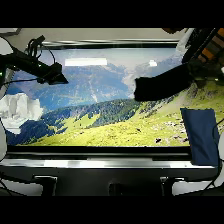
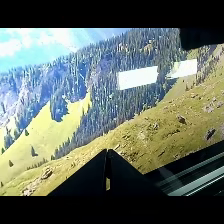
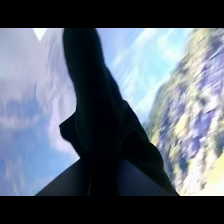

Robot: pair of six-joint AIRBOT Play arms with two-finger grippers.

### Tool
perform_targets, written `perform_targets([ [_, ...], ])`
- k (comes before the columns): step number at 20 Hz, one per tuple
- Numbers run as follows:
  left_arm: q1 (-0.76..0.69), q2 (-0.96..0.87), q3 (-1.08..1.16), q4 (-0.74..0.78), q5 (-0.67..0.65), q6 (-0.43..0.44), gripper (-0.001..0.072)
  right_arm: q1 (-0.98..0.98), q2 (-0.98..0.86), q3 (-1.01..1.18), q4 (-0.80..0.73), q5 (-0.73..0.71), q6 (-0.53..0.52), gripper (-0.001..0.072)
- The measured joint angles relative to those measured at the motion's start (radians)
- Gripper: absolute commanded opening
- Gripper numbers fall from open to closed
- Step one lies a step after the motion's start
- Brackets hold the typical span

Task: Fold the clothes and pants, and hang the long-sleeved shirts on hangers.

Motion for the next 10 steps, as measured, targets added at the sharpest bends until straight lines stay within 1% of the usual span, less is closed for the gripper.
perform_targets([
  [2,0.000,0.000,0.000,0.000,0.000,0.000,0.0017,-0.056,0.019,0.016,-0.057,0.000,0.092,0.0033],
  [5,-0.001,0.000,0.000,0.000,-0.001,0.001,0.0017,-0.109,0.071,0.027,-0.193,0.015,0.264,0.0033],
  [9,-0.001,0.000,0.000,0.000,-0.002,0.001,0.0017,-0.132,0.158,0.032,-0.393,0.078,0.505,0.0033],
  [10,-0.001,0.000,0.000,0.000,-0.002,0.002,0.0017,-0.134,0.177,0.032,-0.430,0.098,0.552,0.0033],
])
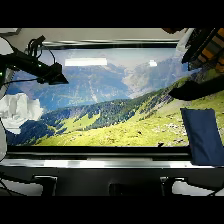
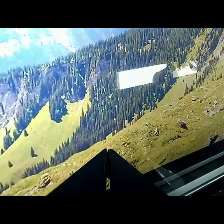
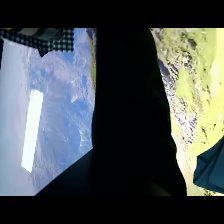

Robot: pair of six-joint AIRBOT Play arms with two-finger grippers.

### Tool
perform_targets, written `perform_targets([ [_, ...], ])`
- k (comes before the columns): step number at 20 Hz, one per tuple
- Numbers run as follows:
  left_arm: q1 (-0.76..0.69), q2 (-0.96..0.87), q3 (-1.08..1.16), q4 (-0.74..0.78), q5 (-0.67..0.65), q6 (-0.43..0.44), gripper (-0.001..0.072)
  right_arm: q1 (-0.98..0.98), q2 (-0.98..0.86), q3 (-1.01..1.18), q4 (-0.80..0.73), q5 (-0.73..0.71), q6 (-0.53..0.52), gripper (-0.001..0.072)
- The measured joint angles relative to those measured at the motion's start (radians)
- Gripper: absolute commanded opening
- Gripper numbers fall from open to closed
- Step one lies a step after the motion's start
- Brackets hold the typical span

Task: Fold the clothes and pants, and hang the long-sleeved shirts on hangers.

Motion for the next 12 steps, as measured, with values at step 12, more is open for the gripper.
perform_targets([
  [12,0.000,0.000,0.000,0.000,-0.012,0.005,0.0017,-0.005,0.131,-0.021,-0.316,0.425,0.155,0.0034],
])
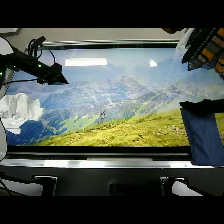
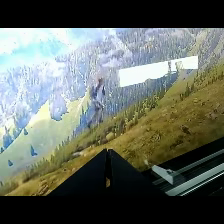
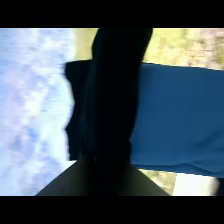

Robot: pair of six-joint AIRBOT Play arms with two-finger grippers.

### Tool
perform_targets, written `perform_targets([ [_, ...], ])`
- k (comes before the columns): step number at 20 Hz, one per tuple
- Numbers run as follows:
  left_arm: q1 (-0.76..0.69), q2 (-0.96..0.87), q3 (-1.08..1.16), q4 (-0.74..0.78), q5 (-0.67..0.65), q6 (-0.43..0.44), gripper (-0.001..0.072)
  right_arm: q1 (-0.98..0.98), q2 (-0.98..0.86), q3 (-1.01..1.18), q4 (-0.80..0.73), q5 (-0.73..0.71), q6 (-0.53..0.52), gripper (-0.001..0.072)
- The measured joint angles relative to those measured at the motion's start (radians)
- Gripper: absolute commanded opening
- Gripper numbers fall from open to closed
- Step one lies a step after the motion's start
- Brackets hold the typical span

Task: Fold the clothes and pants, and hang the long-sleeved shirts on hangers.

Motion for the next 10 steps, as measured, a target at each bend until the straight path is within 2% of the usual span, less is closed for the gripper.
perform_targets([
  [5,0.000,0.000,0.000,0.000,-0.023,0.013,0.0017,0.000,0.044,-0.187,-0.107,0.114,-0.068,0.0034],
  [10,0.000,0.000,0.000,0.000,-0.031,0.021,0.0016,0.000,0.130,-0.462,-0.192,0.085,-0.088,0.0035],
])
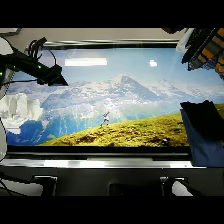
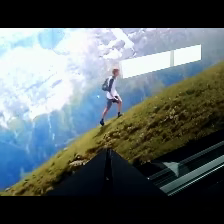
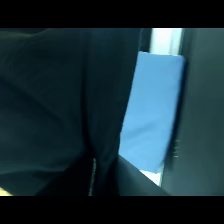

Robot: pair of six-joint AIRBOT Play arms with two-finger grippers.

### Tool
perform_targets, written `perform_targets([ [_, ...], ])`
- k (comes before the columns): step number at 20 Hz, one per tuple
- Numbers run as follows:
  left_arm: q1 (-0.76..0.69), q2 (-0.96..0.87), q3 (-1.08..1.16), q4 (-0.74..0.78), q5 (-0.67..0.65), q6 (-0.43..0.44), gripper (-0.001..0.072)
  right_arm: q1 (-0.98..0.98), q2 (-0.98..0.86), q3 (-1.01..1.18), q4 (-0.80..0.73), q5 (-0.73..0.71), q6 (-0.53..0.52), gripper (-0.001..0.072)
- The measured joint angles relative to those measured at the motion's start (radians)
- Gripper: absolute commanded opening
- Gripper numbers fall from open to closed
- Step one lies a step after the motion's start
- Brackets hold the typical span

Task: Fold the clothes and pants, and hang the long-sleeved shirts on hangers.

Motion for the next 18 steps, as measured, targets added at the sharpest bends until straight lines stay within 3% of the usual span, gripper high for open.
perform_targets([
  [7,0.000,0.000,0.000,0.000,-0.002,0.008,0.0017,0.000,0.029,-0.217,-0.054,-0.014,-0.007,0.0035],
  [18,0.000,0.000,0.000,0.000,-0.002,0.008,0.0017,0.000,0.031,-0.332,-0.110,-0.023,-0.016,0.0062],
])
